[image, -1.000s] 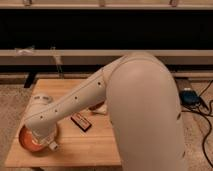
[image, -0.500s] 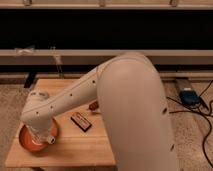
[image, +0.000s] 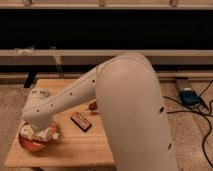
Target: Place the bottle in the ceramic bowl
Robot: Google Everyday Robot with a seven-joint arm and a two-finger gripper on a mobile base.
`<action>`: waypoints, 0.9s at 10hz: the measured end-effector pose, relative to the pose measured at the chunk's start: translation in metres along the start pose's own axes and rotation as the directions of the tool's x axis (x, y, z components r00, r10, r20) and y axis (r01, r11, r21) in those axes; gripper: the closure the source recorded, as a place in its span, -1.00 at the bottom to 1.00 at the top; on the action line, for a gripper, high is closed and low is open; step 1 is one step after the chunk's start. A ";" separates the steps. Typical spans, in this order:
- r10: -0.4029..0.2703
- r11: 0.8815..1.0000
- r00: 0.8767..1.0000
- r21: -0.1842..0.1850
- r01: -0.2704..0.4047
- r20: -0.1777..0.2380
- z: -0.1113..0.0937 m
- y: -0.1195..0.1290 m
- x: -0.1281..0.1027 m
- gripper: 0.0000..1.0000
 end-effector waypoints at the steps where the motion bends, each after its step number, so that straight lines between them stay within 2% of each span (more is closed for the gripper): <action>1: 0.034 0.999 0.999 -0.032 -0.034 -0.009 0.001 0.003 0.005 -0.60; 3: 0.108 0.989 0.994 -0.102 -0.110 -0.024 0.002 0.010 0.014 -0.60; 5: 0.200 0.960 0.979 -0.193 -0.203 -0.034 0.004 0.014 0.022 -0.60; 6: 0.244 0.943 0.969 -0.223 -0.246 -0.036 0.004 0.017 0.025 -0.60; 8: 0.317 0.918 0.948 -0.241 -0.315 -0.032 0.001 0.023 0.030 -0.60; 9: 0.323 0.915 0.946 -0.243 -0.321 -0.032 0.001 0.025 0.030 -0.60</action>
